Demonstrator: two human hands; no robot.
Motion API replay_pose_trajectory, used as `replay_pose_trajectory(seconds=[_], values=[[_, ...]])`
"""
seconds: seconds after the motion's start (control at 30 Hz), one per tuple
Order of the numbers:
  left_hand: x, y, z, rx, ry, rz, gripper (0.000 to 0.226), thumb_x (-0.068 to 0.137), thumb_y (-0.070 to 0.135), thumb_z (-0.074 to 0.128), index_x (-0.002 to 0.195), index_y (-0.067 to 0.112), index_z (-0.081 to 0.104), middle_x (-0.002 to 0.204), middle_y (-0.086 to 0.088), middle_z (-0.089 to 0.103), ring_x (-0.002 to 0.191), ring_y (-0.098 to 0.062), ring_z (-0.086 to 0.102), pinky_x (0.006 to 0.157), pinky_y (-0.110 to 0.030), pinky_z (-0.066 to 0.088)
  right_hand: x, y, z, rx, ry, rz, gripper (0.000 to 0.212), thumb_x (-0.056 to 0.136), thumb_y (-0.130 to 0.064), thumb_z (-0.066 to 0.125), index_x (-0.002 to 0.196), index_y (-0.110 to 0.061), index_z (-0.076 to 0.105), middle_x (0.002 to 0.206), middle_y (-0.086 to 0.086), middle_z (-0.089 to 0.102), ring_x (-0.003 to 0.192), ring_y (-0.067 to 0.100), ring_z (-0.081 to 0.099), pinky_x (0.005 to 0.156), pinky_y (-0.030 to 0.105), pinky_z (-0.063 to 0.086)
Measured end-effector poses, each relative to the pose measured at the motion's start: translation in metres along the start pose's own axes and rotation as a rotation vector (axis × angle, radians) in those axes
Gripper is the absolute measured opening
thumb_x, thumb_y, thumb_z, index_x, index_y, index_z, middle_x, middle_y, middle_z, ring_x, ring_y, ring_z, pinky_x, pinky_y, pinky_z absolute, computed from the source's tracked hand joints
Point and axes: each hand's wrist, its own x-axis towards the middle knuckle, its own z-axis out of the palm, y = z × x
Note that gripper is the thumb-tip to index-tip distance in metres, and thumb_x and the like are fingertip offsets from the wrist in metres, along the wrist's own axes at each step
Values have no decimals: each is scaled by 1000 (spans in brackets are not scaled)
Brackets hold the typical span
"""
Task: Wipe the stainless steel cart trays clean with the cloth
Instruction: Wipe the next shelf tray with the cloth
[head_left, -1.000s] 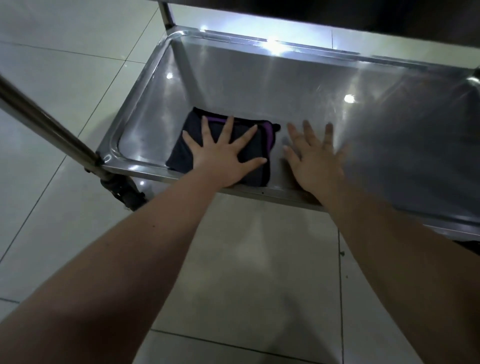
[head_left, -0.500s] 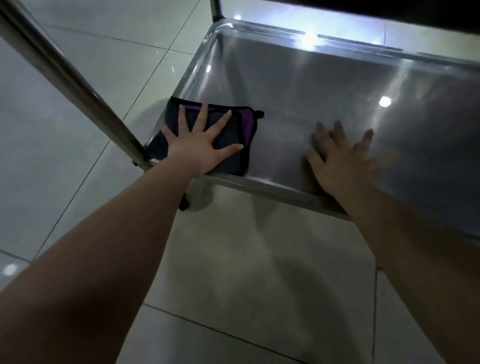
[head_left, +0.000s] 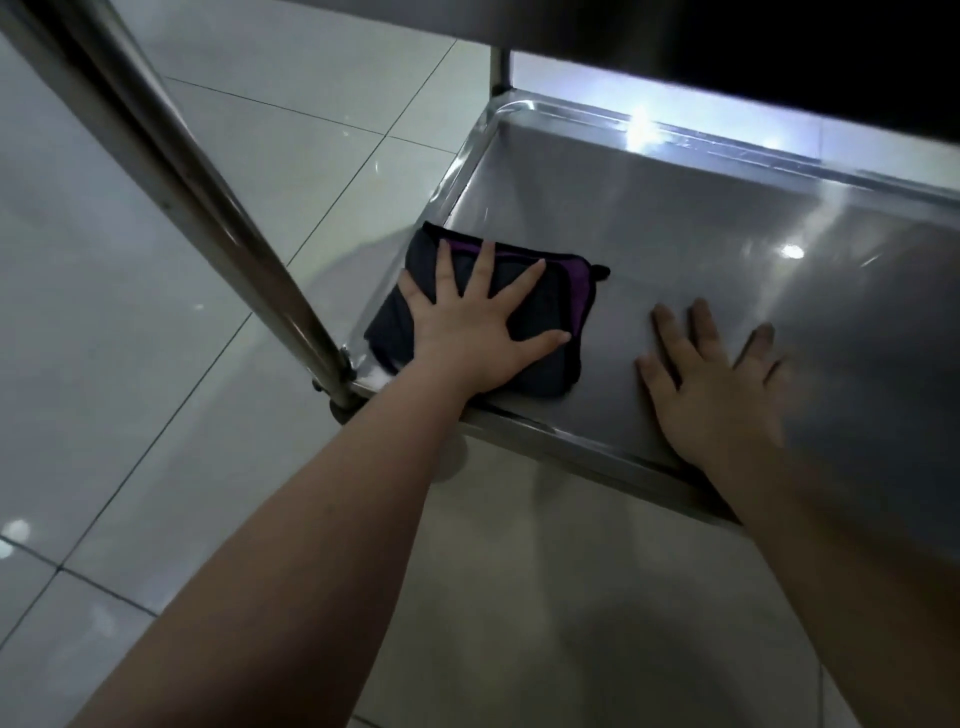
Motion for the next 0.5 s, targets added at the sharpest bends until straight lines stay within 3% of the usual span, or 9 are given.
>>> replay_pose_trajectory(seconds=[0.27, 0.5], values=[[81, 18, -20, 18, -59, 26, 86, 70, 96, 14, 145, 61, -7, 165, 4, -12, 146, -41, -19, 106, -76, -7, 0, -1, -6, -16, -31, 4, 61, 90, -68, 0, 145, -54, -19, 162, -14, -15, 146, 46, -11, 115, 64, -4], [-20, 7, 5, -3, -21, 67, 84, 65, 98, 5, 139, 66, -14, 163, 9, -16, 147, -35, -22, 104, -73, -17, 1, 0, -3, 32, -16, 0, 61, 90, -70, 2, 147, -55, -13, 163, -14, -11, 146, 46, -12, 114, 65, -5]])
